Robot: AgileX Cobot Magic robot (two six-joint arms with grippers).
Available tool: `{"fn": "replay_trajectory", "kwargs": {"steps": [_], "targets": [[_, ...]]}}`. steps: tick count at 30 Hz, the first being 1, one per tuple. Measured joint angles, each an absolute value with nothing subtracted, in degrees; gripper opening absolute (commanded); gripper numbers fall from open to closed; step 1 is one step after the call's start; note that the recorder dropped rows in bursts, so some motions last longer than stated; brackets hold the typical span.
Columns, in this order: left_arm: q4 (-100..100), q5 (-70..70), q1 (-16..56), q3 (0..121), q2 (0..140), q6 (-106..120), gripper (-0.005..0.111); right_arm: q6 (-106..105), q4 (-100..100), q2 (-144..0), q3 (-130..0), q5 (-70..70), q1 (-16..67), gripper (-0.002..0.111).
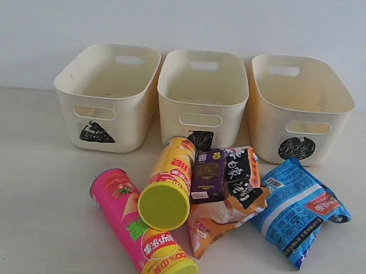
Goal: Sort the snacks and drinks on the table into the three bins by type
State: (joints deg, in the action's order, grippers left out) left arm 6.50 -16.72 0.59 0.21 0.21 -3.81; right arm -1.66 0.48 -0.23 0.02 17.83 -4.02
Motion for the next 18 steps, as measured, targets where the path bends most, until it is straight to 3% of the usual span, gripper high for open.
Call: {"fn": "replay_trajectory", "kwargs": {"steps": [5,18], "targets": [[6.5,-16.72,0.59,0.21,0.21,-3.81,0.004,-1.82,0.48,-0.23,0.02,11.67,-4.02,0.0],[6.5,-16.72,0.59,0.21,0.21,-3.81,0.004,15.46,4.02,-0.23,0.02,-21.26,-4.02,0.0]]}}
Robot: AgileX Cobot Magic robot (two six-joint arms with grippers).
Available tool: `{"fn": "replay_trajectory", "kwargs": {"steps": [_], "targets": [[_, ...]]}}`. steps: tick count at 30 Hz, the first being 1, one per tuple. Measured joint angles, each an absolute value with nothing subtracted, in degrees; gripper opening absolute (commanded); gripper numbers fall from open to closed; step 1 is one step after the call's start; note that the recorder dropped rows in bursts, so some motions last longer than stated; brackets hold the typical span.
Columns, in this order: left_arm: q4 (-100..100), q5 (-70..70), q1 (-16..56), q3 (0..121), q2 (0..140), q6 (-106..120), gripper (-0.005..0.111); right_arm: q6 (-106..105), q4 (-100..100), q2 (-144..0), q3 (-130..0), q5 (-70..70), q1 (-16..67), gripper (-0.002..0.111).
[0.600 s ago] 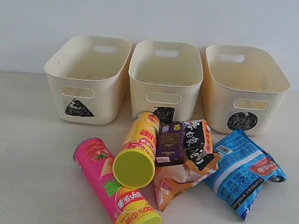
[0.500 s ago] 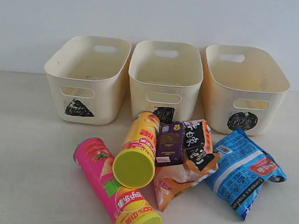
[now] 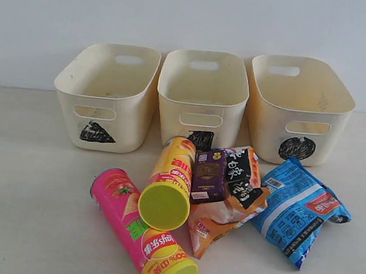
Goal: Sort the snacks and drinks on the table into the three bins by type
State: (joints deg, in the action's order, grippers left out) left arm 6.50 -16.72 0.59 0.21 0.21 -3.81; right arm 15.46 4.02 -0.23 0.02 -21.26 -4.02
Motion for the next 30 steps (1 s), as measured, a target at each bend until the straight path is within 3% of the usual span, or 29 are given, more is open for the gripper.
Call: {"fn": "replay_trajectory", "kwargs": {"steps": [7,14,23,30], "targets": [[6.5,-16.72,0.59,0.21,0.21,-3.81,0.004,19.78,4.02,-1.68,-4.71,-25.77,-4.02,0.0],[6.5,-16.72,0.59,0.21,0.21,-3.81,0.004,20.17,0.53,-17.21,-18.48,-19.3,-4.02,0.0],[6.5,-16.72,0.59,0.21,0.21,-3.81,0.004,17.87,-4.42,-43.52,-34.15,4.66,-4.02,0.0],[6.5,-16.72,0.59,0.21,0.21,-3.81,0.004,-2.69,5.6,-60.2,-41.45,27.1,-4.02,0.0]]}}
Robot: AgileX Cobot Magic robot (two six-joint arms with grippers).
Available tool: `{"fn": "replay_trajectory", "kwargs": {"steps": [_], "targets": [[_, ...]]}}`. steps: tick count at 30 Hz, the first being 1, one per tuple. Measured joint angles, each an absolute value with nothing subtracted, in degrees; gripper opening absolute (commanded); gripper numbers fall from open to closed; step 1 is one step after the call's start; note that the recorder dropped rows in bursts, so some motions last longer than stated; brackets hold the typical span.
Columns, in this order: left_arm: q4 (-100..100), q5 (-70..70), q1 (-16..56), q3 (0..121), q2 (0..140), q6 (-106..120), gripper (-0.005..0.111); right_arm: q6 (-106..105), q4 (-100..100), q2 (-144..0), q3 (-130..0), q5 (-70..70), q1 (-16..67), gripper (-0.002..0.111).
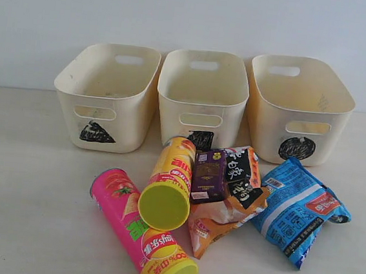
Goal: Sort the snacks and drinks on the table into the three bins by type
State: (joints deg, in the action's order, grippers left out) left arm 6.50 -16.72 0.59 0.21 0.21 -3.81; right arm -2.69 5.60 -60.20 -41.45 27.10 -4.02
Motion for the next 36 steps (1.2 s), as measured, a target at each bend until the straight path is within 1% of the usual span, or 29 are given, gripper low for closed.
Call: {"fn": "replay_trajectory", "kwargs": {"steps": [5,11,15,16,17,19,22,23,24,25,26,36], "targets": [[6.5,-16.72,0.59,0.21,0.21,-3.81,0.004,-17.82,20.74,-69.99,-44.53,39.24,-4.02,0.0],[6.5,-16.72,0.59,0.21,0.21,-3.81,0.004,-26.69,33.63,-79.67,-44.93,40.7,-4.25,0.0],[6.5,-16.72,0.59,0.21,0.21,-3.81,0.004,-32.99,42.35,-84.44,-45.89,44.39,-8.66,0.0],[6.5,-16.72,0.59,0.21,0.21,-3.81,0.004,-34.48,43.94,-85.52,-46.19,45.59,-10.44,0.002],[6.5,-16.72,0.59,0.21,0.21,-3.81,0.004,-36.23,46.0,-86.51,-46.34,47.2,-12.26,0.007],[6.5,-16.72,0.59,0.21,0.21,-3.81,0.004,-39.53,49.43,-88.31,-46.6,50.61,-15.78,0.021],[6.5,-16.72,0.59,0.21,0.21,-3.81,0.004,-42.4,53.05,-90.78,-46.64,54.32,-19.24,0.055],[6.5,-16.72,0.59,0.21,0.21,-3.81,0.004,-42.81,53.76,-91.5,-46.74,54.63,-19.61,0.069],[6.5,-16.72,0.59,0.21,0.21,-3.81,0.004,-43.07,54.36,-92.37,-46.73,54.75,-19.97,0.08],[6.5,-16.72,0.59,0.21,0.21,-3.81,0.004,-43.32,54.72,-93.15,-46.73,54.42,-19.97,0.085],[6.5,-16.72,0.59,0.21,0.21,-3.81,0.004,-43.45,55.04,-93.78,-46.73,54.12,-19.84,0.088],[6.5,-16.72,0.59,0.21,0.21,-3.81,0.004,-44.93,59.37,-100.84,-46.09,44.83,-11.5,0.087]]}}
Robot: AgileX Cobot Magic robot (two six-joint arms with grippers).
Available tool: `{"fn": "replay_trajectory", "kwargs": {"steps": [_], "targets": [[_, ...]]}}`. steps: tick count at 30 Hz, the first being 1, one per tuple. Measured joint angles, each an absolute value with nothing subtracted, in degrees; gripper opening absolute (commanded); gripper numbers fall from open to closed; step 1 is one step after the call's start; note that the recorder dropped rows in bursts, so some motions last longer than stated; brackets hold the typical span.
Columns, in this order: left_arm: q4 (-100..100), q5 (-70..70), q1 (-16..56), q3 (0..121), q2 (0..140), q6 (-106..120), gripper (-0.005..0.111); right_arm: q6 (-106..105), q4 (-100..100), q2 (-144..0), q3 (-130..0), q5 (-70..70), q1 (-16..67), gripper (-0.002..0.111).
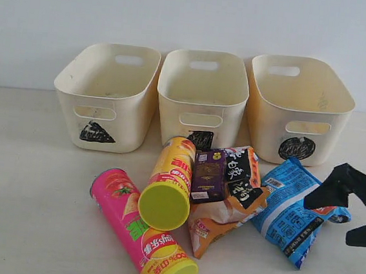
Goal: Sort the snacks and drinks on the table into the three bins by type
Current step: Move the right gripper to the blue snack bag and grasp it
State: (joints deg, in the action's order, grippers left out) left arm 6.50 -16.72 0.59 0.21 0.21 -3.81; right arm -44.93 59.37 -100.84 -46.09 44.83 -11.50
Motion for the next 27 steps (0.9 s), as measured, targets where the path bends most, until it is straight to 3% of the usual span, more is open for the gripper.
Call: {"fn": "replay_trajectory", "kwargs": {"steps": [17,19,23,26,27], "targets": [[6.5,-16.72,0.59,0.21,0.21,-3.81,0.004,-61.61,80.02,-112.38,-46.42,48.63,-10.88,0.086],[6.5,-16.72,0.59,0.21,0.21,-3.81,0.004,-63.18,81.23,-113.13,-46.53,49.54,-10.88,0.081],[6.5,-16.72,0.59,0.21,0.21,-3.81,0.004,-65.29,81.83,-113.93,-46.64,49.23,-10.88,0.054],[6.5,-16.72,0.59,0.21,0.21,-3.81,0.004,-66.93,81.54,-114.63,-46.64,47.07,-10.88,0.002],[6.5,-16.72,0.59,0.21,0.21,-3.81,0.004,-67.61,81.54,-114.75,-46.64,46.81,-10.88,0.001]]}}
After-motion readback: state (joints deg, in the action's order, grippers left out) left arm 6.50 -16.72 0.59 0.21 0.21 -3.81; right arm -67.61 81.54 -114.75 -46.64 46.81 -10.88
